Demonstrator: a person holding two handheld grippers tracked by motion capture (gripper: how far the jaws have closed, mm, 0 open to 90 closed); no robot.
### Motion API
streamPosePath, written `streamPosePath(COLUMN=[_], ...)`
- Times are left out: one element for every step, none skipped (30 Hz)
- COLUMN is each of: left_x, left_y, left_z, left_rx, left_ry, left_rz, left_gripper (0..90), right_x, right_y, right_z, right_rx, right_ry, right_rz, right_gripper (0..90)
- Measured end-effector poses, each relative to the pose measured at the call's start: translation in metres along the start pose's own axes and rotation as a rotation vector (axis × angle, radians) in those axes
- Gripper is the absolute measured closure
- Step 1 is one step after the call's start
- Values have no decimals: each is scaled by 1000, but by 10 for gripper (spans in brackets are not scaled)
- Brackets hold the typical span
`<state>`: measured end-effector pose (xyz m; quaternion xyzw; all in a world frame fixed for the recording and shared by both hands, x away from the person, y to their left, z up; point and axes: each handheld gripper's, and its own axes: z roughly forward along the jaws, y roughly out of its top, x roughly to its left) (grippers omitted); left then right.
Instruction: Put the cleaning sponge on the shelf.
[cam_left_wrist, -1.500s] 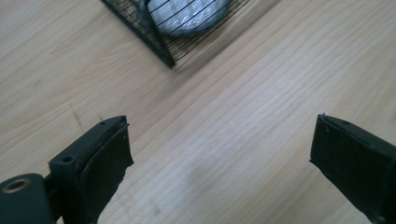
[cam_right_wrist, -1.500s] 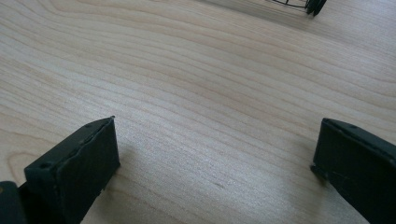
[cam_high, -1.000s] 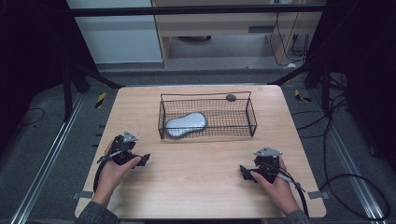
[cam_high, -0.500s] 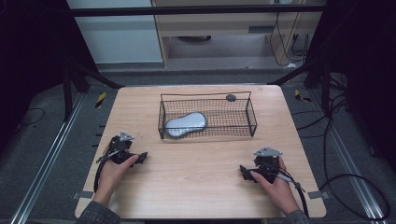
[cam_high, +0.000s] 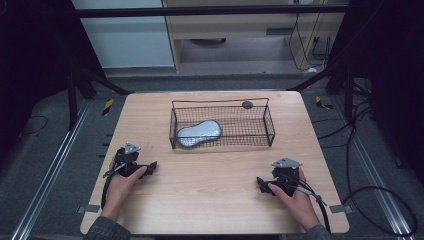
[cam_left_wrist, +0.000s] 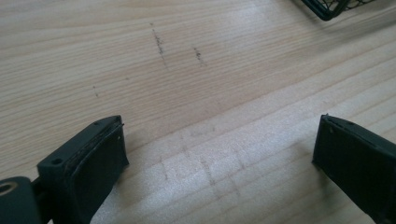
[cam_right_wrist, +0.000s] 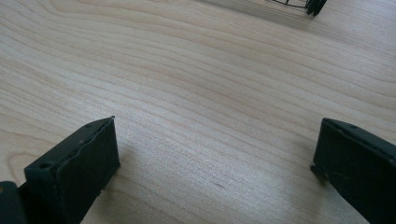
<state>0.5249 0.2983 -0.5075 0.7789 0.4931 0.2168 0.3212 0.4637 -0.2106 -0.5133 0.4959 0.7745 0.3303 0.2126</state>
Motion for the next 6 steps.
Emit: streamPosePath(left_x=[0,0,0,0,0,0], left_y=[0,0,0,0,0,0], left_z=[0,0,0,0,0,0], left_rx=[0,-1,-1,0,-1,0], left_ry=[0,-1,0,-1,-1,-1], left_rz=[0,0,1,1,1,1], left_gripper=[11,11,10,10,9,9], right_x=[0,0,0,0,0,0], right_y=[0,0,0,0,0,0], right_z=[0,0,0,0,0,0], right_rx=[0,0,0,0,0,0], right_ry=[0,0,0,0,0,0], right_rz=[0,0,0,0,0,0], right_gripper=[4,4,4,4,4,4])
